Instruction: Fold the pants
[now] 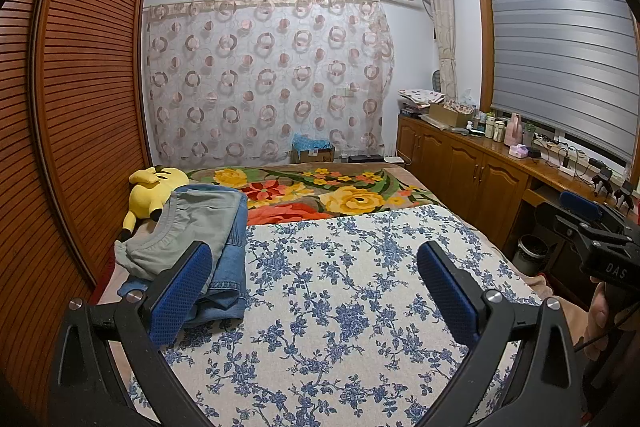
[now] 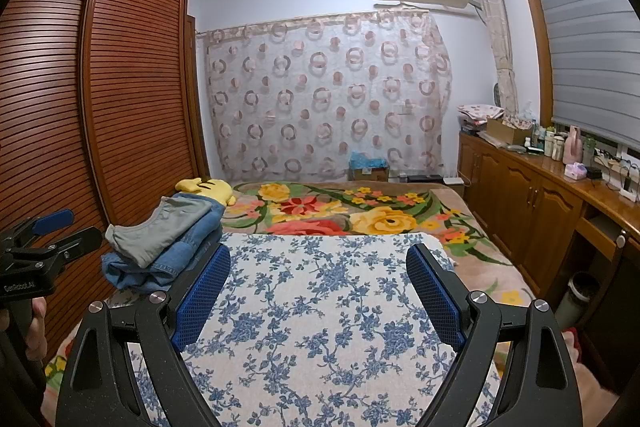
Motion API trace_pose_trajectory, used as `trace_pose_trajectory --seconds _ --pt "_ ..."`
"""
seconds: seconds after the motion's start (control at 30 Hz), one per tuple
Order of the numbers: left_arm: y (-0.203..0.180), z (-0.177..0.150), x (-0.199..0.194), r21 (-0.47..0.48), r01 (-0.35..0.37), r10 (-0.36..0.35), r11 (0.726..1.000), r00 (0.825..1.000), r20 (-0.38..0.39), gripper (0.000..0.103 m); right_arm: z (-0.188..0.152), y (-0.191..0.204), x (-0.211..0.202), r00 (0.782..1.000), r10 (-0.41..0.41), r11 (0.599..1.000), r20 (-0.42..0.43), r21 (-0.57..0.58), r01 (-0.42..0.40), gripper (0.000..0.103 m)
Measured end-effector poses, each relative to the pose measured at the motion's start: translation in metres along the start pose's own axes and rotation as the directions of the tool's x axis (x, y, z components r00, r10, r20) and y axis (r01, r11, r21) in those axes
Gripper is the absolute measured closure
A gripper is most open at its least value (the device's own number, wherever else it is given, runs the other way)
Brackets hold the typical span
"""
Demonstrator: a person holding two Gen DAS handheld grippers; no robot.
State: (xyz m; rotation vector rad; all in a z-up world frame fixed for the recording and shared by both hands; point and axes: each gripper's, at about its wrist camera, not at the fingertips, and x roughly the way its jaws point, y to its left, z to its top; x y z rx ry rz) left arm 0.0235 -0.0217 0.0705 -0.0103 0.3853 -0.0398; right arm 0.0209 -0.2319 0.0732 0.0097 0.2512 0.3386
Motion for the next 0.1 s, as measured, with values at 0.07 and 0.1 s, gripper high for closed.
trace_pose_trajectory --seconds 0.07,0.1 --pt "-0.0005 0.0002 0.0001 0.001 -0.001 0.001 1.000 1.000 0.000 0.001 0.0002 -0.0006 0.0007 1.000 0.000 1.000 0.000 0.000 0.000 0.012" --pt "0.0000 0.0000 0.0000 0.002 -0.001 0.001 1.000 1.000 0.000 0.001 -0.0002 -0.0003 0.0003 1.000 0.000 1.000 0.000 0.000 0.000 0.012"
